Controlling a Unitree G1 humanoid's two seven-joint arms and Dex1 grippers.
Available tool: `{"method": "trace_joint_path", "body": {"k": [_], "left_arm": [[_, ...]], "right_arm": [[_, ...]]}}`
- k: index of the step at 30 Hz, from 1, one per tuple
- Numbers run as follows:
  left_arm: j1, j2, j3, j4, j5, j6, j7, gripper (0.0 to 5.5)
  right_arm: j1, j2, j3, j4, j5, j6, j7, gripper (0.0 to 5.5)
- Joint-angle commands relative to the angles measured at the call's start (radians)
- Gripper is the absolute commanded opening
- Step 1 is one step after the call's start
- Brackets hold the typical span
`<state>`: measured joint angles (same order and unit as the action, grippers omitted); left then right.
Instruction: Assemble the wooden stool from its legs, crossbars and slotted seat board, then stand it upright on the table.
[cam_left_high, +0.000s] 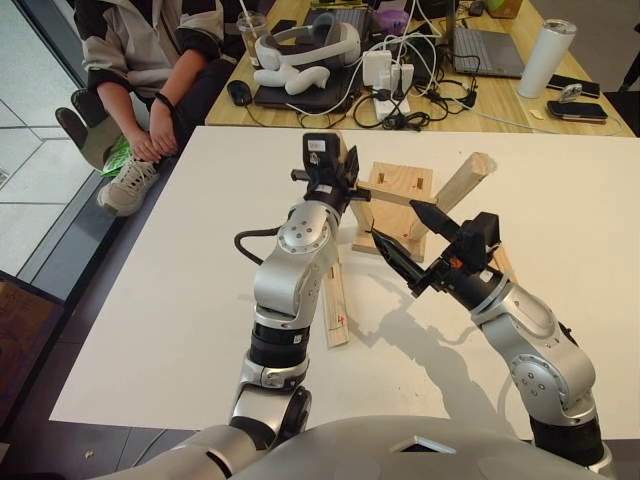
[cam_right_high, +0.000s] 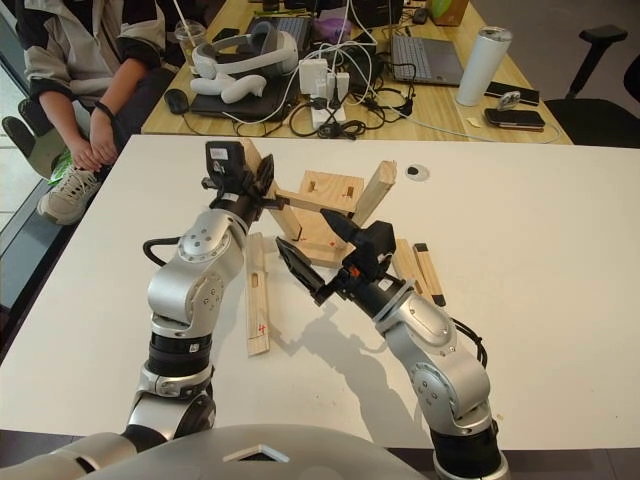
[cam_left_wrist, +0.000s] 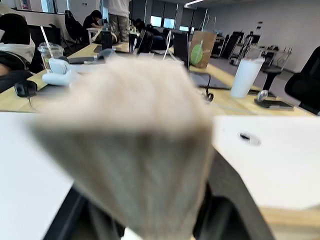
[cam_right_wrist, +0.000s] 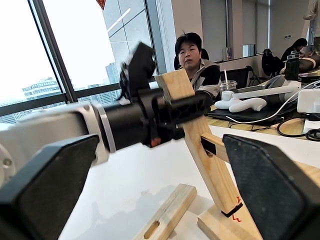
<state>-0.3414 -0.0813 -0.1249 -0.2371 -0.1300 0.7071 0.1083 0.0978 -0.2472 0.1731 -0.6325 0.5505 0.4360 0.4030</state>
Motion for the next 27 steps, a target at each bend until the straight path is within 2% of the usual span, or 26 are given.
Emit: {"method": "trace_joint_path", "body": {"k": [1, 11, 15, 19, 21, 27], "left_arm": [[-0.015, -0.043, 0.054, -0.01, -0.027, -0.046, 0.006, 1.92], [-0.055, -0.068, 0.088, -0.05, -0.08, -0.104, -0.003, 1.97], [-0.074, -0.066, 0.104, -0.053, -0.091, -0.104, -0.003, 1.97], [-0.075, -0.058, 0.115, -0.058, -0.096, -0.096, -0.011, 2.01], [-0.072, -0.055, 0.125, -0.062, -0.1, -0.091, -0.012, 2.01], [-0.07, -0.059, 0.14, -0.065, -0.105, -0.084, -0.007, 2.01]], "right_arm": [[-0.016, -0.005, -0.003, 0.004, -0.01, 0.0, 0.001, 4.63], [-0.028, 0.016, -0.001, 0.016, -0.021, -0.006, -0.013, 4.63], [-0.151, 0.125, 0.008, 0.122, -0.077, -0.038, -0.104, 4.63], [-0.25, 0.245, 0.01, 0.272, -0.163, -0.087, -0.221, 4.08], [-0.272, 0.285, 0.016, 0.341, -0.211, -0.102, -0.268, 3.63], [-0.31, 0.35, 0.065, 0.462, -0.336, -0.104, -0.354, 2.54]]}}
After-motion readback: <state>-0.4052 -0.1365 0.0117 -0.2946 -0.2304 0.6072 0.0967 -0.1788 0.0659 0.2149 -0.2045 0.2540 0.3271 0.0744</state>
